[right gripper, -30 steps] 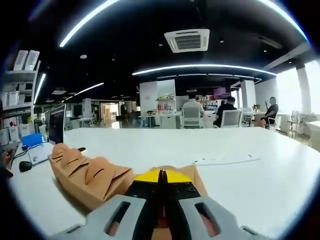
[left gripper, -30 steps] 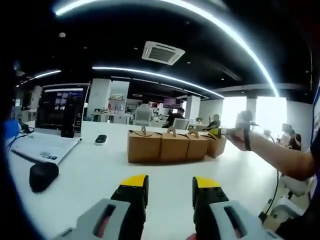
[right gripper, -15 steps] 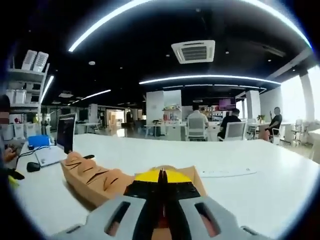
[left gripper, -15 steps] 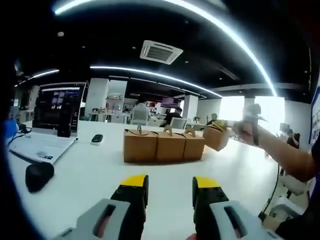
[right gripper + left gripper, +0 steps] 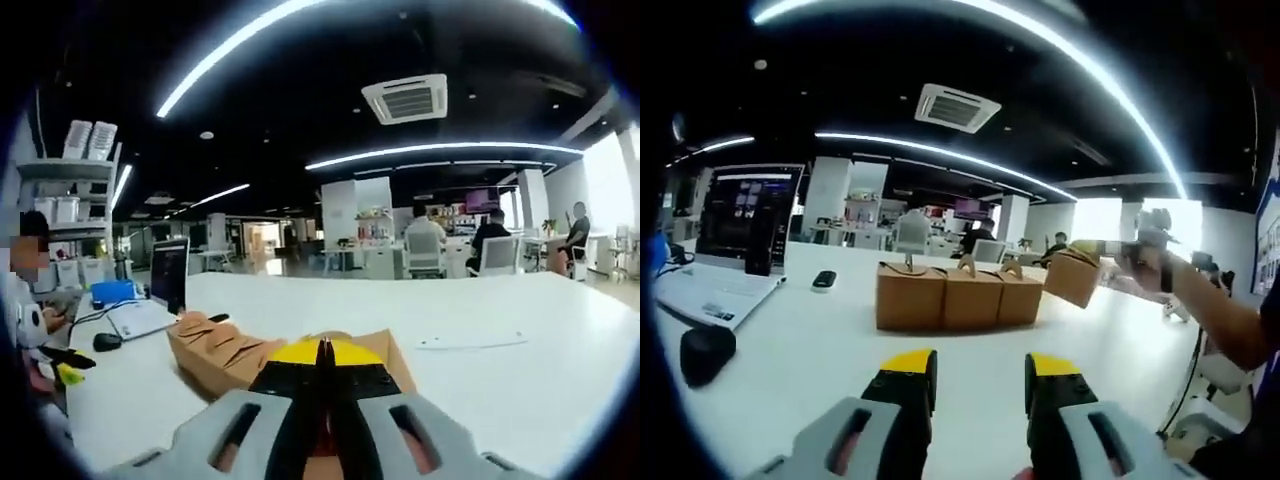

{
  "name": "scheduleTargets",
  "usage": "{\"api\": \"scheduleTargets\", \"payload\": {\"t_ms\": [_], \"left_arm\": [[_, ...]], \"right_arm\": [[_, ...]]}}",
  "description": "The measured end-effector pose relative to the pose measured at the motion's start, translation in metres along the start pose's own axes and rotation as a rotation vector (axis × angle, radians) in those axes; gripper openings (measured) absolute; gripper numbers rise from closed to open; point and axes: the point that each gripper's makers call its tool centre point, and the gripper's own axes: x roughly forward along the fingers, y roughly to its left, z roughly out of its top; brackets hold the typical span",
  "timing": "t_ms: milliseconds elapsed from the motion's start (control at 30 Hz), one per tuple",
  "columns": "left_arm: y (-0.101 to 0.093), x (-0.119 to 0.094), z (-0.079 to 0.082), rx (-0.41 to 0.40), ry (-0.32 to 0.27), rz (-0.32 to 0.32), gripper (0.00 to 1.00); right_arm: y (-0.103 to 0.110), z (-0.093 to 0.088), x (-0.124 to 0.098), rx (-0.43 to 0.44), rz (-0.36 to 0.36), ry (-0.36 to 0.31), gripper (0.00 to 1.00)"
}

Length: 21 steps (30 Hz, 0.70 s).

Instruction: Pick up one paper box from the group, open the paper box, and remove the item inside

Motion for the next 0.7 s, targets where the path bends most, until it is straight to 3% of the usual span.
{"api": "scheduleTargets", "payload": {"t_ms": [300,400,700], "left_arm": [[-0.003,0.001,-0.006,-0.021,0.018,-0.023,0.37],[-0.006,0.002,-0.005,-0.027,0.015,-0.031,0.37],[-0.022,0.009,-0.002,-0.034,0.014,-0.071,0.37]], "right_arm": [[0.042,0.004,-0.012,-0.049,0.164,0.019,0.03],[0.055,0.003,-0.013,-0.131,0.218,0.019,0.03],[0.088,0.003,-0.015,-0.138,0.377,0.010,0.03]]}}
